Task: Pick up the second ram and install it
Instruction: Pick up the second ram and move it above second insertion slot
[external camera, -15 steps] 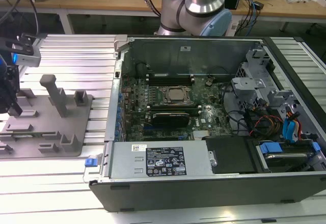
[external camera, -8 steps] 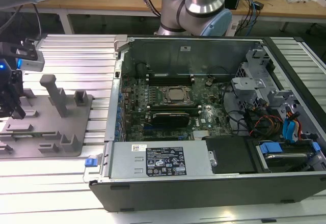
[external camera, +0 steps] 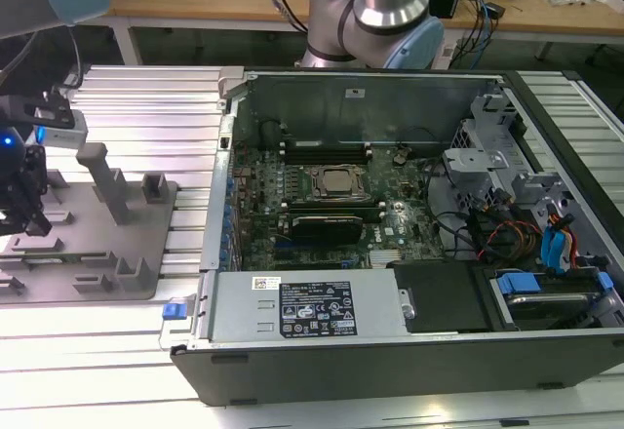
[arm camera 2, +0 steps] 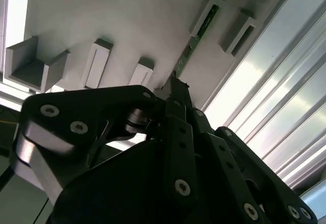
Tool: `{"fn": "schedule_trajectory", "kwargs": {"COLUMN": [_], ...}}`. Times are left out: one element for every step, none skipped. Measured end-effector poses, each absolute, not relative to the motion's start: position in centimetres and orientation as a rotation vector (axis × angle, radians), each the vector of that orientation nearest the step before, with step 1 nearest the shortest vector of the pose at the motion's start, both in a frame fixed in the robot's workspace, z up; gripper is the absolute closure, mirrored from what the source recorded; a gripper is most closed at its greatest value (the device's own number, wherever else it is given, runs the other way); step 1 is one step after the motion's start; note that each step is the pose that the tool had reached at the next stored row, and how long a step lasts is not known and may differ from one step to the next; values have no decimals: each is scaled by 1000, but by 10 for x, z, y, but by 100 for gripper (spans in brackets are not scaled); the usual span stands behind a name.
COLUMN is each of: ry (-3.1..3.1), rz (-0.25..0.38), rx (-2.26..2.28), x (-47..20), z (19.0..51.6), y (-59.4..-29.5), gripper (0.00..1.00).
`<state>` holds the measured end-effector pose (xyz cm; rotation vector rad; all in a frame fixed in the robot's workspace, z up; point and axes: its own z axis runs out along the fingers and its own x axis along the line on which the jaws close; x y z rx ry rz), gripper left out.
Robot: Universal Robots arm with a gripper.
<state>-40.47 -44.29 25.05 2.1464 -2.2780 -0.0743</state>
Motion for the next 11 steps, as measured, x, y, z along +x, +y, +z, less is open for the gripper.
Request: {"fn": "schedule_trajectory", "kwargs": {"ry": [-2278, -2278, -2278, -2278, -2278, -2277, -2277, -2276, -2277, -2277, -2277], "rz": [-74, -74, -74, -74, -74, -74, -74, -74, -74, -74, -74], "rx": [2147, 2146, 2146, 2146, 2147, 2148, 2148, 2148, 2148, 2148, 2148], "x": [-406, -407, -408, -409, -410, -411, -411, -411, -411, -411, -411], "z": [248, 247, 245, 243, 241, 239, 237, 237, 237, 237, 237], "y": [-443, -444, -445, -446, -448, -450, -450, -451, -451, -451, -451], "gripper": [92, 92, 92, 92, 92, 92, 92, 92, 92, 92, 92]}}
